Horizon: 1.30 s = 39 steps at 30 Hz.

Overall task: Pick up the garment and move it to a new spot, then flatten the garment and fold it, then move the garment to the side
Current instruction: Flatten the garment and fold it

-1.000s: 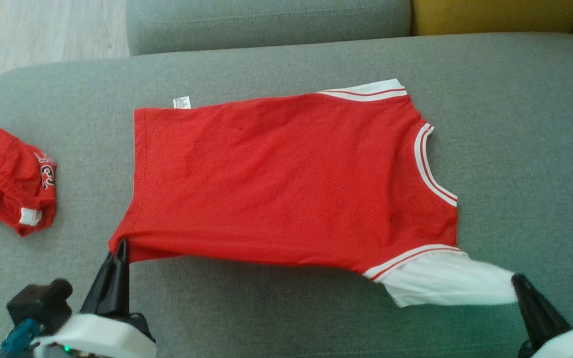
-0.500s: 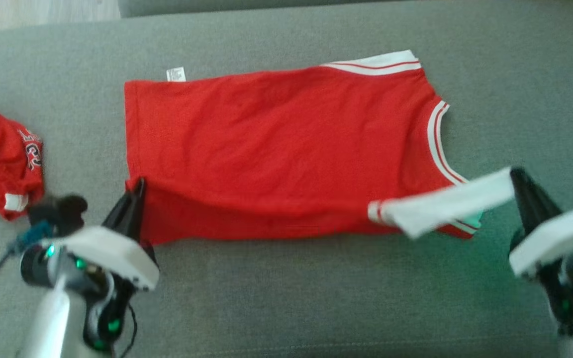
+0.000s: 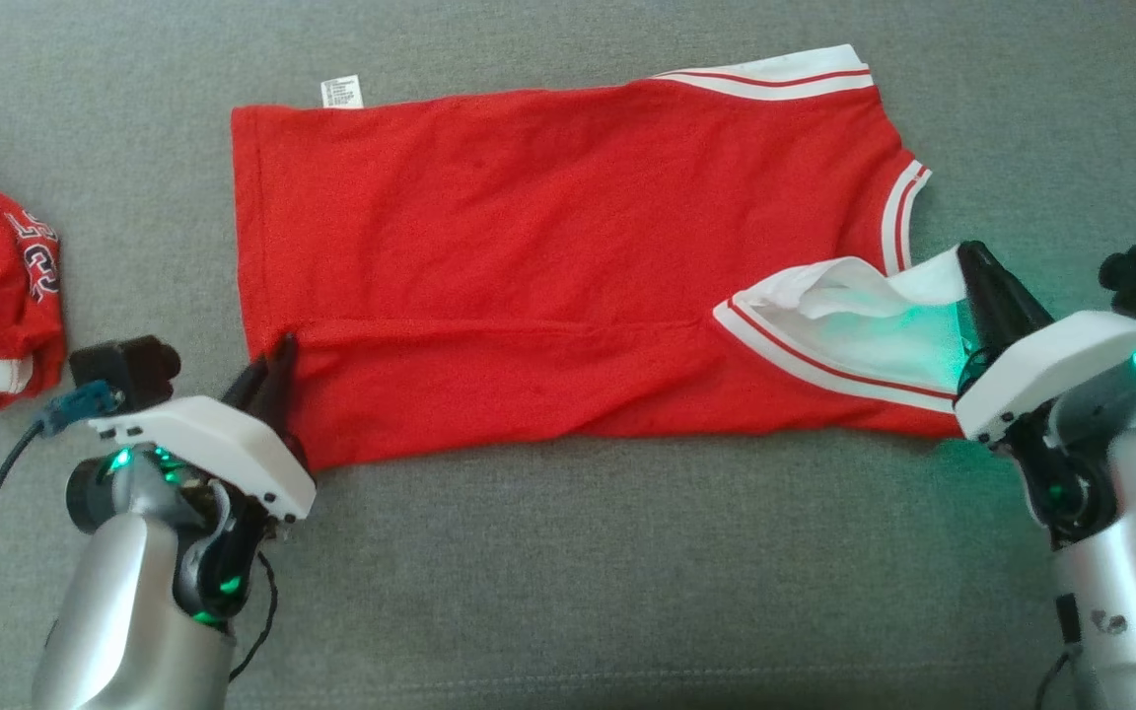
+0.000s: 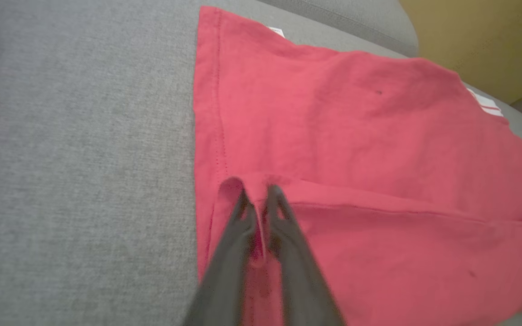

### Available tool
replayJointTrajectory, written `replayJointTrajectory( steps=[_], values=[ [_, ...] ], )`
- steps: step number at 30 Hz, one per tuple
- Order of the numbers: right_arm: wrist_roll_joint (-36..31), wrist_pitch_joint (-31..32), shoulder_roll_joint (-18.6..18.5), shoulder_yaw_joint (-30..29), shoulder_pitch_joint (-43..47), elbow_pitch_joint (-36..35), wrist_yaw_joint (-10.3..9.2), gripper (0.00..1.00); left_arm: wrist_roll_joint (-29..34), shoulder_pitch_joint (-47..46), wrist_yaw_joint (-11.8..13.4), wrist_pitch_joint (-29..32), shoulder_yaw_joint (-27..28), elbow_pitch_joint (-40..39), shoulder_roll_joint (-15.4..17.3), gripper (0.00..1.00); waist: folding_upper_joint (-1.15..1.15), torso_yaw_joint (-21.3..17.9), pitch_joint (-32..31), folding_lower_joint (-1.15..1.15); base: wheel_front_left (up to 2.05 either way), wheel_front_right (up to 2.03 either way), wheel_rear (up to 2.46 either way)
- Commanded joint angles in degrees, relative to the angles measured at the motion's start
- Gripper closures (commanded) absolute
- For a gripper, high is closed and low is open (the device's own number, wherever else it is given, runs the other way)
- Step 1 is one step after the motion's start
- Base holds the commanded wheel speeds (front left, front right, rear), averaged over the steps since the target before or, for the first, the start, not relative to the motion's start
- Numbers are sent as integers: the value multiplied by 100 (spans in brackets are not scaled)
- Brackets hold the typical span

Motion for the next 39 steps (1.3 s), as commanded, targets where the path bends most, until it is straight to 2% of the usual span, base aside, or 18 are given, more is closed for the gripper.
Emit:
replayJointTrajectory(
  steps=[1, 5, 8, 9, 15, 20, 27, 39],
  values=[
    [39, -240, -121, 191, -171, -137, 41, 0, -14, -270, -31, -163, 176, -144, 87, 0, 0, 11, 12, -1, 0, 0, 0],
    [-5, -929, -180, 449, -97, -162, 41, 0, 100, -123, 69, -661, 216, -167, 36, 0, 0, 7, -28, -1, 0, 0, 0],
    [-263, -1523, -231, 511, 72, -388, 41, 0, 366, 77, 258, -1275, 233, -386, 17, 0, 0, 4, -113, -1, 0, 0, 0],
    [-263, -1523, -231, 511, 72, -388, 41, 0, 366, 77, 258, -1275, 233, -386, 17, 0, 0, 4, -113, -1, 0, 0, 0],
    [-982, -2196, -119, 253, 573, -1149, 41, 0, 923, 518, 633, -2191, 142, -1087, -49, 0, 0, -13, -324, -1, 0, 0, 0],
    [-1348, -2176, 59, 181, 1102, -1813, 41, 0, 1337, 845, 846, -2391, 90, -1651, -7, 0, 0, -82, -485, -1, 0, 0, 0],
    [-1499, -1850, 348, 22, 1978, -2384, 41, 0, 1582, 1513, 907, -2439, -11, -1806, 51, 0, 0, -156, -818, -1, 0, 0, 0],
    [-1531, -1662, 488, -5, 2302, -2571, 41, 0, 1572, 1748, 911, -2436, -85, -1753, 69, 0, 0, -183, -941, -1, 0, 0, 0]
  ],
)
